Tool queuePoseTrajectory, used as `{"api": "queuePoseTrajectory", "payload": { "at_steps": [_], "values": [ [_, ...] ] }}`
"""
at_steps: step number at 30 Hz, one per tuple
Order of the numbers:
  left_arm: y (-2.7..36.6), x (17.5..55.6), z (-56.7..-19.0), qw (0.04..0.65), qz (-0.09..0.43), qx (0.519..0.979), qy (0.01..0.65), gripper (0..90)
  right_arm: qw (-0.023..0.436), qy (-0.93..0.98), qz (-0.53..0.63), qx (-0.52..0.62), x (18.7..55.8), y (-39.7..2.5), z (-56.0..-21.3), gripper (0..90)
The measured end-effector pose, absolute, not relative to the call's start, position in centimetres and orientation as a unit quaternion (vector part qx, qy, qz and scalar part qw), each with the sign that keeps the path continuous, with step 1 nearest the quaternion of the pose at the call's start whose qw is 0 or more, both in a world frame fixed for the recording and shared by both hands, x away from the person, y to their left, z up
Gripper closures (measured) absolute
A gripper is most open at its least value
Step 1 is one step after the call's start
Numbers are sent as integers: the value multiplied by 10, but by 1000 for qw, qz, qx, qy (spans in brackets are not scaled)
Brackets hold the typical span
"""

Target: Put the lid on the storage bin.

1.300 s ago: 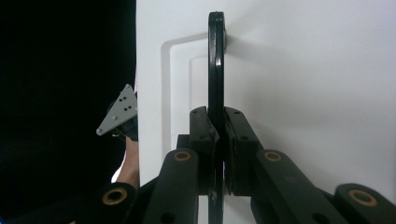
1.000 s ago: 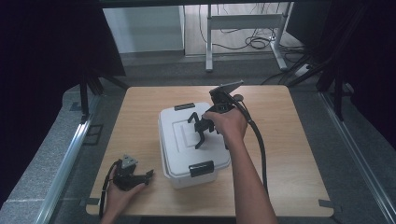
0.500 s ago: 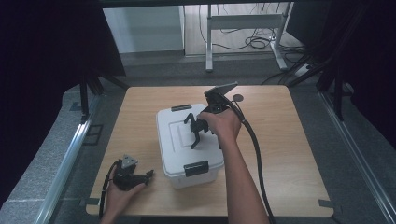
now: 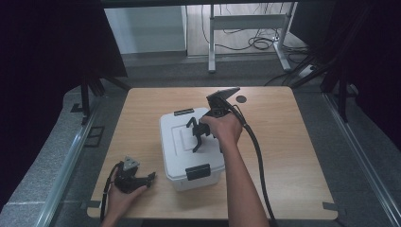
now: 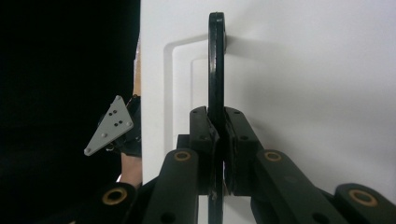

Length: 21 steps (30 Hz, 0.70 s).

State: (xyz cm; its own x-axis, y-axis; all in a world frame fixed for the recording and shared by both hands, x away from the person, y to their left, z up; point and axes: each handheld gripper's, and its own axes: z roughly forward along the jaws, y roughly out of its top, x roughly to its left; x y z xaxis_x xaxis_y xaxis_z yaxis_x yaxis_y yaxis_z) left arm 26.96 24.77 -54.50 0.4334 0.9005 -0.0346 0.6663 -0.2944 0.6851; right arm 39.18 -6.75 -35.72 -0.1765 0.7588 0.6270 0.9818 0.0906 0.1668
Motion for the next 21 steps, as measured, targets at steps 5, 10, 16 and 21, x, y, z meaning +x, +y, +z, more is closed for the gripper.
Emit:
{"api": "queuePoseTrajectory", "payload": {
  "at_steps": [5,10,16,21],
  "values": [
    [248,270,-545,321,182,784,500,145,198,-710,-286,-612,392,-66,-360,835],
    [248,270,-545,320,182,786,497,145,200,-708,-286,-613,393,-65,-367,835],
    [248,270,-545,320,182,786,497,144,204,-702,-296,-615,393,-67,-372,833],
    [248,270,-545,320,182,786,497,145,204,-701,-305,-611,392,-69,-374,829]
  ]
}}
